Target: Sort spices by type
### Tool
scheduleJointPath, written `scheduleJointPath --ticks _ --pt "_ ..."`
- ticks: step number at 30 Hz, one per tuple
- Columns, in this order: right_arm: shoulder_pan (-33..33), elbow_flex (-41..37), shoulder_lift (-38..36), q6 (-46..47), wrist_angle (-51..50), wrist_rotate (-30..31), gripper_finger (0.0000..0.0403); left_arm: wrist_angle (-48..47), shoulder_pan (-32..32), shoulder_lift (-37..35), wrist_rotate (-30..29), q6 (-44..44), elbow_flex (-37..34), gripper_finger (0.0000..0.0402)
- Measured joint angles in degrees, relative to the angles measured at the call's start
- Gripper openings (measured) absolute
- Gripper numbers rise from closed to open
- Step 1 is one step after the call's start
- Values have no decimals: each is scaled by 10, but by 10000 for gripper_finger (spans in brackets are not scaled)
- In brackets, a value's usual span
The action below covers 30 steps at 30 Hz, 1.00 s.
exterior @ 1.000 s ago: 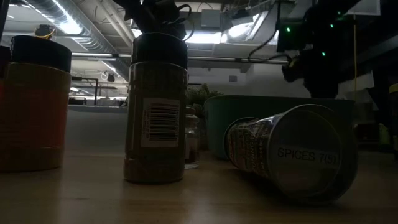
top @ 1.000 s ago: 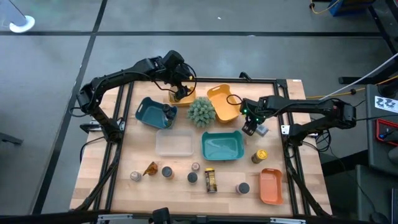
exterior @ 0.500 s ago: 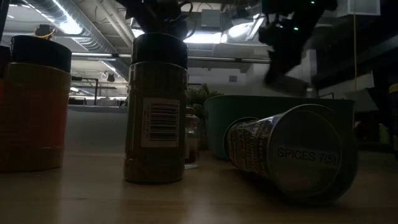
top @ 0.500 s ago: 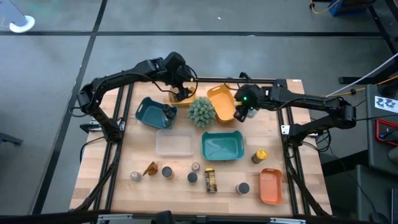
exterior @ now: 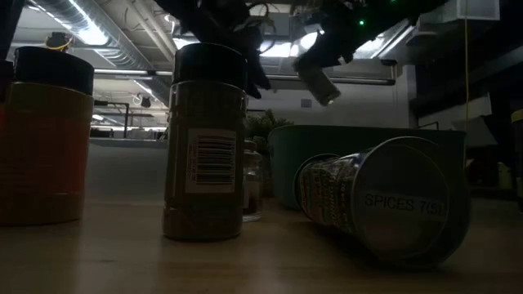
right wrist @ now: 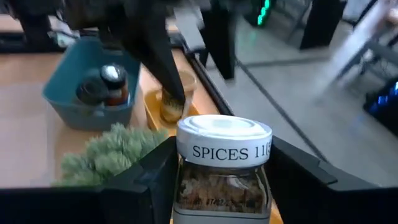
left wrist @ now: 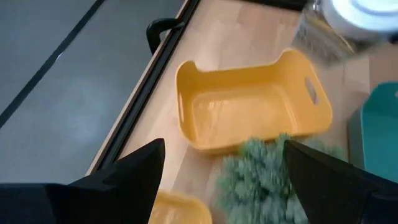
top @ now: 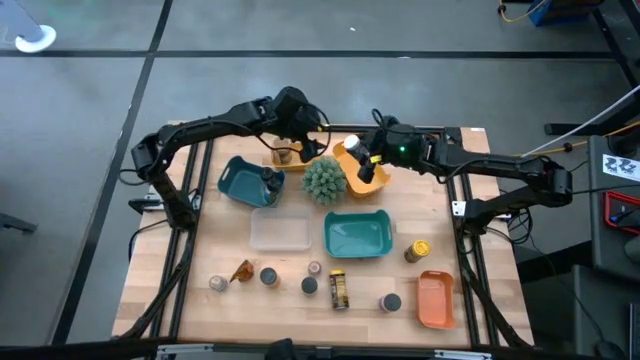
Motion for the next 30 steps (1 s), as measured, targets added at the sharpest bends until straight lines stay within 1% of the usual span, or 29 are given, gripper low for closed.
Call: scheduleJointPath --ticks 4,7,11,16,21,24,30 --pt "-8 -37 4 -15 57 -9 207 57 -5 30 -4 -6 0 309" --pt "-22 -81 5 -14 94 -8 206 90 -7 51 -6 -15 0 309" --pt "-45 -151 5 -14 205 -10 206 121 -8 81 -12 -16 0 309" --pt "-74 -239 5 10 363 -35 206 175 -12 121 -20 -16 0 309" --pt "-91 -307 22 33 510 -49 206 240 -13 150 -52 -10 0 309" --pt "-90 -325 51 33 567 -49 206 265 -13 166 -55 -7 0 309" --pt "-90 -326 133 34 645 -51 206 275 -15 191 -56 -8 0 309"
